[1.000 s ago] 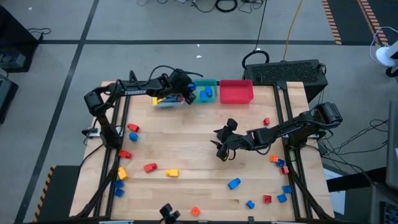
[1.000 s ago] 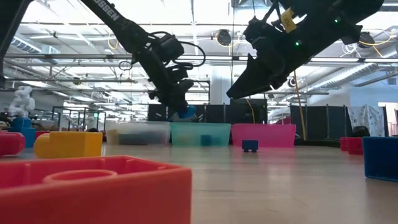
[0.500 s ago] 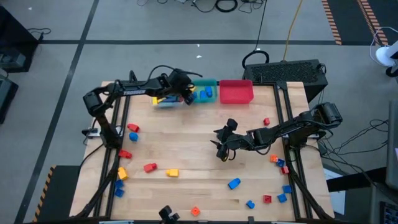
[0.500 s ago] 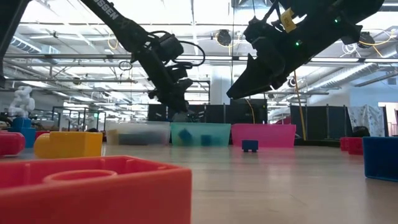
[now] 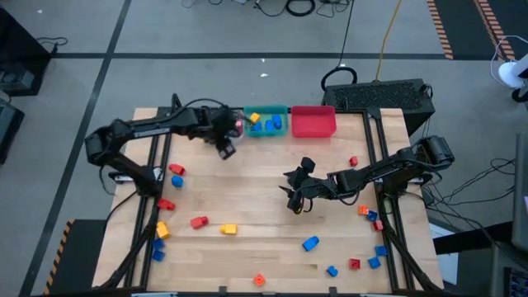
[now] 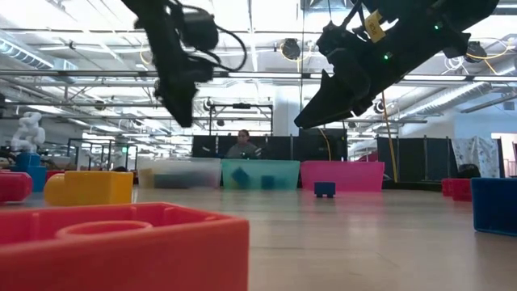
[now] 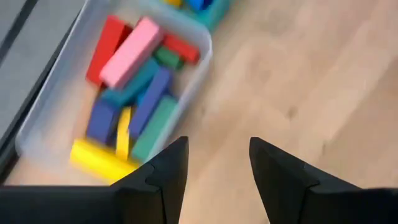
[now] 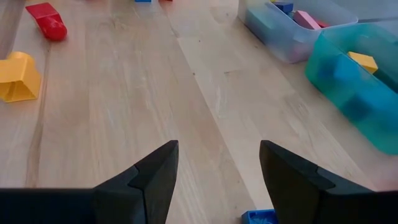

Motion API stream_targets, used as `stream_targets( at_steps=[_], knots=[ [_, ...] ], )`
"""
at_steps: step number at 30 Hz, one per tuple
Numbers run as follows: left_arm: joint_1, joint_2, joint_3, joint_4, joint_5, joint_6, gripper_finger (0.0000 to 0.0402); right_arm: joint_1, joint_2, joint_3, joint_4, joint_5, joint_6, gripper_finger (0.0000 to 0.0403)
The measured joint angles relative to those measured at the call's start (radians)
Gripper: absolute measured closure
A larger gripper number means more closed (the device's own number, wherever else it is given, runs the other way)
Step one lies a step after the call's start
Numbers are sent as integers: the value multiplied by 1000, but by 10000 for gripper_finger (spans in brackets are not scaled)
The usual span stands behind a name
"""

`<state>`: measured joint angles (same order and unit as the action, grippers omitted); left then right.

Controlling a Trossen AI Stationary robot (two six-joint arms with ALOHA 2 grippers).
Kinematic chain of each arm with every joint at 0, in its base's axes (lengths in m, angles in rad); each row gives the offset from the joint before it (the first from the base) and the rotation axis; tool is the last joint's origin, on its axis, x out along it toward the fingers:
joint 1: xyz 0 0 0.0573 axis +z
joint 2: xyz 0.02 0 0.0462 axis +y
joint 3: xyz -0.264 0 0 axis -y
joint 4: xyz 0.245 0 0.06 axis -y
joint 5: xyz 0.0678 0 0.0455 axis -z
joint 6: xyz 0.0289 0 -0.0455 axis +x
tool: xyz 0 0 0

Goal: Sort blocks by size
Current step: Put the red 1 stud game piece into the green bin

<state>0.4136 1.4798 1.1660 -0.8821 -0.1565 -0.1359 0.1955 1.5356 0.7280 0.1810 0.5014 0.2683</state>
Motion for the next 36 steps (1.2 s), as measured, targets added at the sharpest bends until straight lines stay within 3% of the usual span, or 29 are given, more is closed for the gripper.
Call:
stream_targets(
  at_steps=[12, 18, 23, 31, 36],
  knots=[
    [-234, -120, -28, -317, -163, -301, 229, -2, 0, 0, 3, 0, -30, 193],
    [-292, -179, -189, -308, -186, -464, 229, -16, 0, 0, 2, 0, -30, 193],
    [-271, -231, -349, -303, -193, -599, 219, -21, 0, 0, 2, 0, -30, 193],
    [-197, -291, -529, -242, -140, -695, 138, -35, 0, 0, 4, -2, -30, 193],
    [-173, -291, -564, -160, -106, -691, 74, -44, 0, 0, 8, -3, -30, 193]
  ],
)
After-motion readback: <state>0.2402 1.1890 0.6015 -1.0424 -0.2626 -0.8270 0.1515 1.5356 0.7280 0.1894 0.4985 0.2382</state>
